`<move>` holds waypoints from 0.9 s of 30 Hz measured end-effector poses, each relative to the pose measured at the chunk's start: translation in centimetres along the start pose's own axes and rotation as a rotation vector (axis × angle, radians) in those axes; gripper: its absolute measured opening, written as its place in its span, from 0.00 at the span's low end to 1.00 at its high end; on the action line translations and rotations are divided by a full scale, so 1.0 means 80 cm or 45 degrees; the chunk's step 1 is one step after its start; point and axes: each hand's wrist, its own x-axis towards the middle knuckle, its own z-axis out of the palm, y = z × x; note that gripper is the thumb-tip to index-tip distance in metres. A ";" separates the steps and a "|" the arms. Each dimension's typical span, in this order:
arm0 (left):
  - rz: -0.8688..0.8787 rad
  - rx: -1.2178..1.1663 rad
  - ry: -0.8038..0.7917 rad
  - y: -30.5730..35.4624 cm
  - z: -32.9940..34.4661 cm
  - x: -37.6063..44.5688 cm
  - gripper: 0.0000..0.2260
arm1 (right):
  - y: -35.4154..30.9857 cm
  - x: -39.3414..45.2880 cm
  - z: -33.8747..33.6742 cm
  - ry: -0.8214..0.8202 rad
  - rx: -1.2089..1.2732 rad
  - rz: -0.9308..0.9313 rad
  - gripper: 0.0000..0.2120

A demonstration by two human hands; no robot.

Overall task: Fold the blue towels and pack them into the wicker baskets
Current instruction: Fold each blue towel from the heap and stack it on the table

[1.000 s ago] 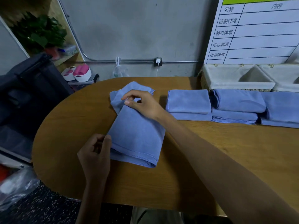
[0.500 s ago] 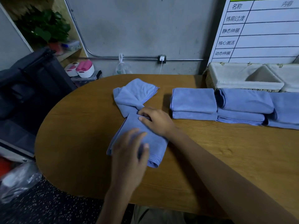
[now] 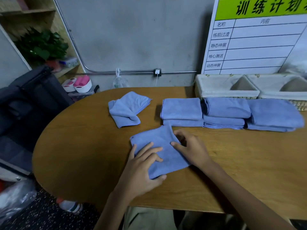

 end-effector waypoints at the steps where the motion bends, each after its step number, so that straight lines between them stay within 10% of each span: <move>1: 0.025 -0.001 0.011 0.001 0.002 0.001 0.16 | 0.006 -0.014 -0.012 0.024 -0.020 0.029 0.13; 9: 0.209 0.025 0.107 0.006 0.017 0.031 0.15 | 0.020 -0.071 -0.066 0.179 -0.049 -0.062 0.20; 17: 0.263 0.022 0.210 0.012 0.017 0.038 0.08 | 0.037 -0.080 -0.063 -0.115 -0.260 -0.479 0.24; 27: -0.388 -0.421 0.280 -0.010 0.017 0.077 0.10 | 0.042 -0.028 -0.056 0.171 0.062 0.091 0.21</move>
